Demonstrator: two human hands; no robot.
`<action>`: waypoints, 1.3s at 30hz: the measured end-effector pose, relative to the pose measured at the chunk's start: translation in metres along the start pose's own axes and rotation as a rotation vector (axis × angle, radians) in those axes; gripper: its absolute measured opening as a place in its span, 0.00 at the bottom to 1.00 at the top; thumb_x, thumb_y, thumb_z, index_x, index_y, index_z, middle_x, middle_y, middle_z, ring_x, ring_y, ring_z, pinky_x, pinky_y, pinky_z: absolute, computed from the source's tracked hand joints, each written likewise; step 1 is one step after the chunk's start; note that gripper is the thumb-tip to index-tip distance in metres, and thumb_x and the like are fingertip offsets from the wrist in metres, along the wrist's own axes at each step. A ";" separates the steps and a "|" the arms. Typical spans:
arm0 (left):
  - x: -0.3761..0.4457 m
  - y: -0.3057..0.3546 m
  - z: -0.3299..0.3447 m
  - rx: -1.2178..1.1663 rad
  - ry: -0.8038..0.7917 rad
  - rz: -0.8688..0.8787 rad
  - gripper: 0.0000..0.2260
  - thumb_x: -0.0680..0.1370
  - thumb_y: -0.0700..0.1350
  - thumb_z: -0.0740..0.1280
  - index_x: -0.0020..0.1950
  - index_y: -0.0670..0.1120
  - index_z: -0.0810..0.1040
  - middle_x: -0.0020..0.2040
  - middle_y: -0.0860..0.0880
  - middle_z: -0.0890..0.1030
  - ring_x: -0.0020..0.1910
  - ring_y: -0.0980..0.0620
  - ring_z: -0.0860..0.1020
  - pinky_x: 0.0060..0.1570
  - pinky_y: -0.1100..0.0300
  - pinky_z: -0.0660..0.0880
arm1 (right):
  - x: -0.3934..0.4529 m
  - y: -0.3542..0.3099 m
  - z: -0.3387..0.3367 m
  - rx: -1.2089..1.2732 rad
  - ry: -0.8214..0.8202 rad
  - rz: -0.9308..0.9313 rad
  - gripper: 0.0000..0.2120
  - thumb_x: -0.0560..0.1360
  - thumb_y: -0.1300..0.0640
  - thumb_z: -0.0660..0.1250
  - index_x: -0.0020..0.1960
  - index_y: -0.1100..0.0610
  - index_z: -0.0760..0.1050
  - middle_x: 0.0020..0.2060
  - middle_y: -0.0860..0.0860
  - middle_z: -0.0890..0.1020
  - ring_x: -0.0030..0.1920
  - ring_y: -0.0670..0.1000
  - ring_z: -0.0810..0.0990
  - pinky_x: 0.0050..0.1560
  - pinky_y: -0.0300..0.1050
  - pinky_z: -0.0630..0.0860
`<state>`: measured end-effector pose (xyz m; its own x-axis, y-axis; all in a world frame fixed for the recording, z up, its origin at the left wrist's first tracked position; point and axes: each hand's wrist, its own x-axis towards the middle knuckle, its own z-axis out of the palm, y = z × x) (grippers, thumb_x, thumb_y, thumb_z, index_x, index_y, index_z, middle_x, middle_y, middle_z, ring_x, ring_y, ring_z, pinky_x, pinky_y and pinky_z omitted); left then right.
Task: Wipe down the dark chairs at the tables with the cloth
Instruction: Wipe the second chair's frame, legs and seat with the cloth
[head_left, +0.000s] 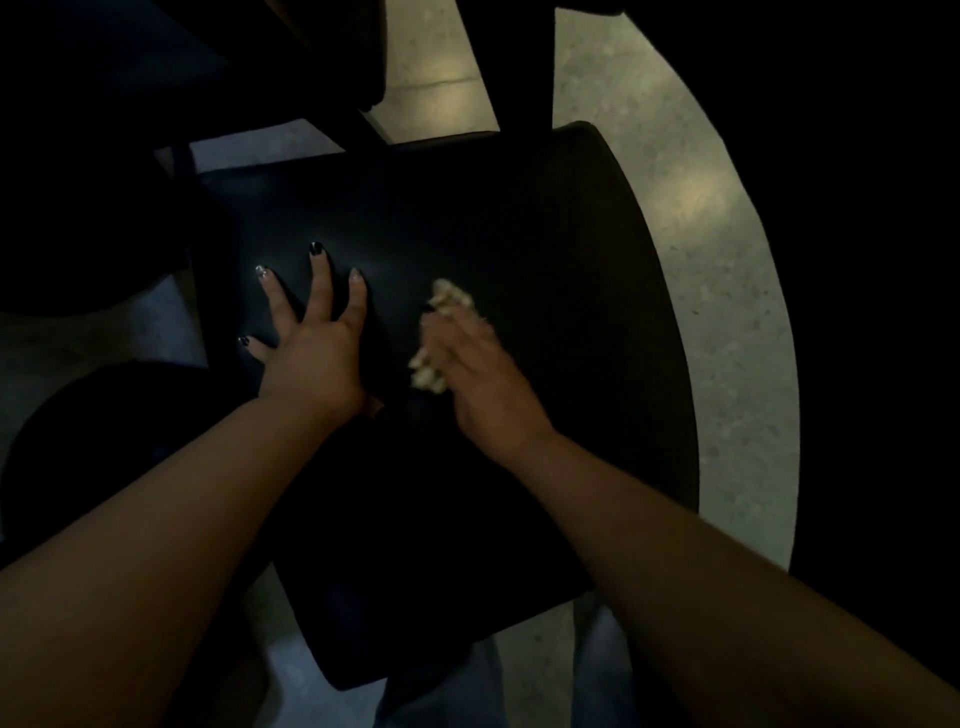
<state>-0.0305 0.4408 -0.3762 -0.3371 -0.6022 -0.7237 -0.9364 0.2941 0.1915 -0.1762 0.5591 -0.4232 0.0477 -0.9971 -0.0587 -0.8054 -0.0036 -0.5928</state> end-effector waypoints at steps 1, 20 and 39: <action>-0.001 -0.001 -0.001 -0.009 -0.006 0.000 0.59 0.63 0.48 0.81 0.79 0.56 0.41 0.75 0.55 0.27 0.73 0.36 0.27 0.64 0.23 0.48 | -0.005 0.014 -0.012 -0.030 0.004 0.080 0.25 0.69 0.76 0.61 0.66 0.70 0.70 0.68 0.66 0.69 0.70 0.67 0.65 0.72 0.59 0.57; -0.011 0.004 -0.006 -0.023 -0.015 -0.002 0.59 0.63 0.49 0.81 0.80 0.56 0.42 0.77 0.54 0.29 0.73 0.38 0.28 0.67 0.24 0.46 | -0.048 -0.037 0.022 0.003 0.107 0.311 0.31 0.73 0.72 0.59 0.75 0.63 0.59 0.75 0.58 0.59 0.76 0.58 0.53 0.76 0.52 0.47; -0.042 0.027 0.044 0.152 -0.151 0.109 0.64 0.64 0.53 0.80 0.75 0.54 0.27 0.71 0.47 0.20 0.69 0.37 0.22 0.66 0.27 0.38 | -0.088 -0.078 0.045 -0.124 0.030 1.128 0.30 0.80 0.65 0.50 0.76 0.64 0.38 0.76 0.60 0.40 0.76 0.60 0.37 0.72 0.50 0.32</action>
<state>-0.0372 0.5071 -0.3700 -0.4062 -0.4464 -0.7974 -0.8661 0.4664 0.1801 -0.0913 0.6504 -0.4083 -0.7552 -0.4375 -0.4881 -0.4328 0.8921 -0.1301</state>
